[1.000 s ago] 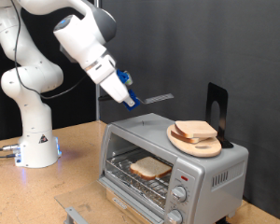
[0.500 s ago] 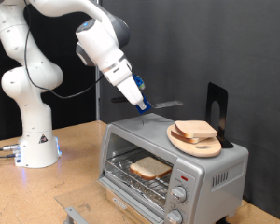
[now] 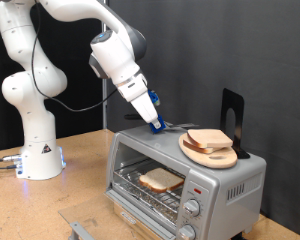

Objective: Make a piece of toast with the oven

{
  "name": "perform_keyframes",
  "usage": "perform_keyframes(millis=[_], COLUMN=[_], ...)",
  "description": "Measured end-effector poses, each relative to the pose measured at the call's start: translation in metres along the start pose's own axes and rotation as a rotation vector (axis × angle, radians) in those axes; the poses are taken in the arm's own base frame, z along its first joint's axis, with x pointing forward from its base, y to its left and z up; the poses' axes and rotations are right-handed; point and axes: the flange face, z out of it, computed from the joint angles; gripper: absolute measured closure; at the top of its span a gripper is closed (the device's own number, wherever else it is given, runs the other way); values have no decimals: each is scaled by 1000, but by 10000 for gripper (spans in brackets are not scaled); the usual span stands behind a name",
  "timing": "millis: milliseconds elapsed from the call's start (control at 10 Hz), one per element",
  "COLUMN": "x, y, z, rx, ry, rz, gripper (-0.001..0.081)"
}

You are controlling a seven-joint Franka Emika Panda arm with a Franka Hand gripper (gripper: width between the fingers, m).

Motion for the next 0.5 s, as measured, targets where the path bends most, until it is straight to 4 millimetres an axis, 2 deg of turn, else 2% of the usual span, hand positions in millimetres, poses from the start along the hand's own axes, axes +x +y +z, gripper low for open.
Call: perform_keyframes(millis=[100, 200, 300, 500], x=[0, 0, 0, 1], y=[0, 0, 0, 1], z=[1, 2, 2, 3], rx=[5, 9, 9, 3], ry=[0, 1, 1, 6], rz=[-5, -4, -4, -5], gripper=[49, 49, 8, 6])
